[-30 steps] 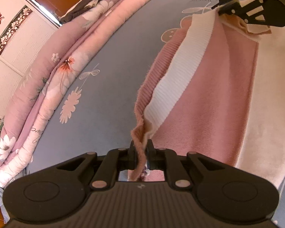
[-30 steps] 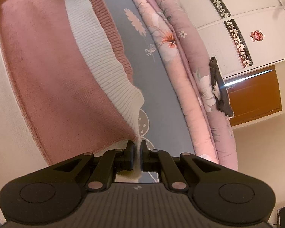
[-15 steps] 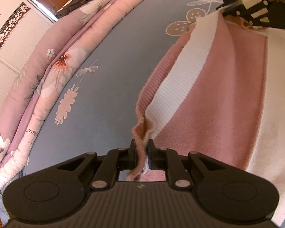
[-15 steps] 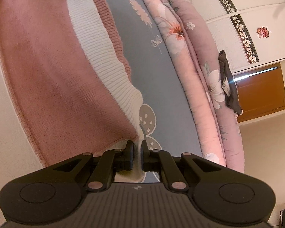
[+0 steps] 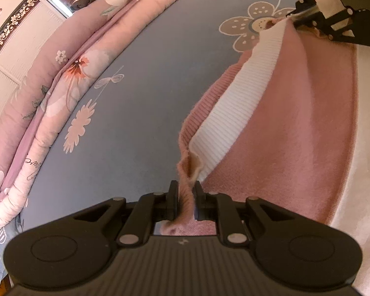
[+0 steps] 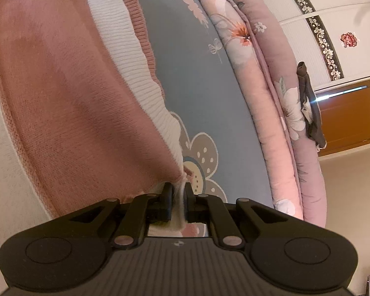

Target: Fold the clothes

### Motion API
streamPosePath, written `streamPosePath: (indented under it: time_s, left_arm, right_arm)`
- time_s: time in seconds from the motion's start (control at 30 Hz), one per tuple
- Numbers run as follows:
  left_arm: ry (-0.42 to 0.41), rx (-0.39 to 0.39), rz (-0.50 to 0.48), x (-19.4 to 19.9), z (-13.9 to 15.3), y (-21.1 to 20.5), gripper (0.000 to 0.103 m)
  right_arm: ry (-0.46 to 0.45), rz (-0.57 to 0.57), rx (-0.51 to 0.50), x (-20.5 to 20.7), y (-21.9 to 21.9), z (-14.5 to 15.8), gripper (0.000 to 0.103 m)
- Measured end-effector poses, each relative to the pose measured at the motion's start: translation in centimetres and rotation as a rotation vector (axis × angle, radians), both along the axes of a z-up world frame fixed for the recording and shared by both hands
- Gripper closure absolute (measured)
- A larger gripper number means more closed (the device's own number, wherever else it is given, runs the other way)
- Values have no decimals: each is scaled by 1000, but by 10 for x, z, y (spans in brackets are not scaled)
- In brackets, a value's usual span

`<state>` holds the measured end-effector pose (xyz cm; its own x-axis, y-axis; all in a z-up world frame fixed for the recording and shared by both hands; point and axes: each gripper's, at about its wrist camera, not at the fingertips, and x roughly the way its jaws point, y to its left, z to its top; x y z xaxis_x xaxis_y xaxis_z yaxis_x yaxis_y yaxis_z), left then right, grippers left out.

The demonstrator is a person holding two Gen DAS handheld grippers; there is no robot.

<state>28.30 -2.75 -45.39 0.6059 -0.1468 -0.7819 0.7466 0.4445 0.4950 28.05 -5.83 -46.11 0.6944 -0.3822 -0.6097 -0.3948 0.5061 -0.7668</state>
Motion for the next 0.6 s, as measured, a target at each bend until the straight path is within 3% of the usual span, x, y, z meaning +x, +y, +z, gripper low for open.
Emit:
streamPosePath:
  time_s: [0.6]
  left_arm:
    - [-5, -26, 11, 7, -2, 2, 87]
  right_arm:
    - [-1, -5, 2, 3, -1, -7, 92]
